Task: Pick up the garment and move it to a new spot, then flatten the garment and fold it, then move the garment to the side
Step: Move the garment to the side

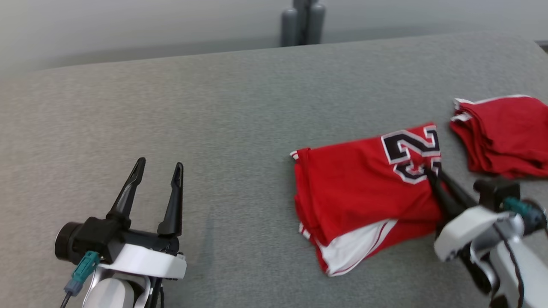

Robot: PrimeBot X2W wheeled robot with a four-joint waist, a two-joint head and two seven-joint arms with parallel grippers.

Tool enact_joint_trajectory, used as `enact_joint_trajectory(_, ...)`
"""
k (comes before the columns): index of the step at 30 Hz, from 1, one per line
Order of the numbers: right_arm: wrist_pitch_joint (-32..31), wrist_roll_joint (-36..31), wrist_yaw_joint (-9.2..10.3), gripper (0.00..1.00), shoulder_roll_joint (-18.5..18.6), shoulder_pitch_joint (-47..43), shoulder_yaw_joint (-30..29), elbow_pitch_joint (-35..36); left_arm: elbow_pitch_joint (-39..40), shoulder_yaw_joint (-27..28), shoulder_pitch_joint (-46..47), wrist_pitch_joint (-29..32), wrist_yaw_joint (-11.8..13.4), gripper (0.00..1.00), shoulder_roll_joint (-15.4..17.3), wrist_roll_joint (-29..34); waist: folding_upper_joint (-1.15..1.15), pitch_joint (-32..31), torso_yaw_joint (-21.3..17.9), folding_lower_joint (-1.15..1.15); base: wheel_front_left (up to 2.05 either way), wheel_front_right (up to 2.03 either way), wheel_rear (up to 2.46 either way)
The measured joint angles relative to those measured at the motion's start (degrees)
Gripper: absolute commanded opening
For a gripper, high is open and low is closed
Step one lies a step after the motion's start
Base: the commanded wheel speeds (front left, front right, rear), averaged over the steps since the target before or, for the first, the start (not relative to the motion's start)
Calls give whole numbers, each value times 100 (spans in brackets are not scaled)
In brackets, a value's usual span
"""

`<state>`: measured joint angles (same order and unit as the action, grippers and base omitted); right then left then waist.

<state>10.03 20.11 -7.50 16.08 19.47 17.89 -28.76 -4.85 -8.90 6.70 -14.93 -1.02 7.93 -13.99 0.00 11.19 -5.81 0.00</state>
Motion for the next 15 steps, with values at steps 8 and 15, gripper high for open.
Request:
enact_joint_trajectory(8, 233, 155, 0, 0, 320, 1444, -414, -658, 226, -374, 572, 49, -244, 100, 96, 212, 0, 545, -510, 0, 0, 0, 0)
enact_joint_trajectory(15, 413, 59, 0, 0, 1111, 2020, -987, -1060, 344, -583, 921, 136, -333, 100, 191, 336, 0, 1093, -633, 0, 0, 0, 0)
